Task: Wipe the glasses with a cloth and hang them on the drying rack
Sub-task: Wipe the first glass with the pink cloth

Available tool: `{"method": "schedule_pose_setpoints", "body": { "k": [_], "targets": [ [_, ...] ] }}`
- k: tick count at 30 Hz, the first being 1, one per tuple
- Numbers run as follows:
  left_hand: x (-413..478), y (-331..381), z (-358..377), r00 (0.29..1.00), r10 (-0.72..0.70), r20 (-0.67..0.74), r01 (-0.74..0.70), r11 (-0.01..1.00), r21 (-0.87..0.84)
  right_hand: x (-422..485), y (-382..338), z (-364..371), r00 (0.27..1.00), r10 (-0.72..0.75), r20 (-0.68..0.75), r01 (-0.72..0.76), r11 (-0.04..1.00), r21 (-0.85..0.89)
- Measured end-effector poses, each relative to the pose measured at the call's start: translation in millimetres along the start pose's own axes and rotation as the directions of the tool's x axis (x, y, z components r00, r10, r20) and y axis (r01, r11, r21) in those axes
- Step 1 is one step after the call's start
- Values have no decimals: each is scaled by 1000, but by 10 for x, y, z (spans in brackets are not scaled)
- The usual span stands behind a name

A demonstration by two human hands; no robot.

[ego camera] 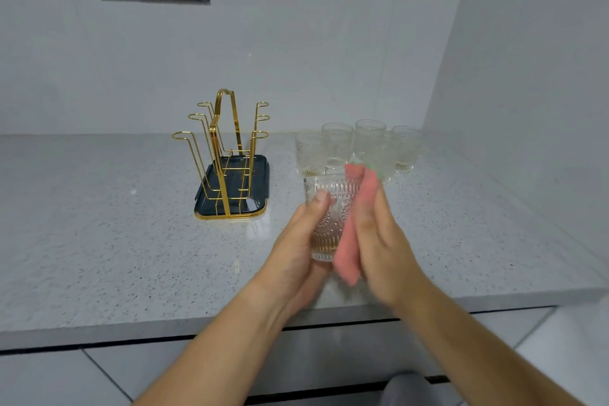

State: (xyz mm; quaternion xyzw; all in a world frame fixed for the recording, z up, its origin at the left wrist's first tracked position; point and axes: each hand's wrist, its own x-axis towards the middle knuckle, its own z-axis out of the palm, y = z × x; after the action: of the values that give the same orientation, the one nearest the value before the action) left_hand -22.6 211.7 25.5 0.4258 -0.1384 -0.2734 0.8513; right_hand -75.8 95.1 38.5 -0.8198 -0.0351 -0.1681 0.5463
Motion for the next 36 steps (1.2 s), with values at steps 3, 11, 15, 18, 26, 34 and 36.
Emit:
{"method": "schedule_pose_setpoints", "body": {
  "k": [3,11,15,18,26,34,36],
  "targets": [
    [14,12,52,999,-22,-37,21,999,-31,107,-45,-56,998,18,-56,-16,999,28],
    [13,6,-1,998,-15,-58,8,993,-120,-142,58,159,999,-35,22,37,993,-115],
    [0,-47,7,999,-18,-42,16,999,-51,59,48,14,996,70,-61,-67,997,44],
    [7,-19,11,1000,-1,-11,2,1000,25,-33,32,63,1000,-3,-30,2,999,-36],
    [3,-28,-95,998,-50,-36,46,994,-97,-180,71,178,999,-53,1,53,995,-86],
    [-14,9,-32,1000,-22,-5,22,997,-72,-29,-40,110,1000,25,-11,-25,997,68],
    [25,9,-88,999,-31,-22,28,992,-124,-152,28,175,999,-44,8,44,999,19]
  ]
}}
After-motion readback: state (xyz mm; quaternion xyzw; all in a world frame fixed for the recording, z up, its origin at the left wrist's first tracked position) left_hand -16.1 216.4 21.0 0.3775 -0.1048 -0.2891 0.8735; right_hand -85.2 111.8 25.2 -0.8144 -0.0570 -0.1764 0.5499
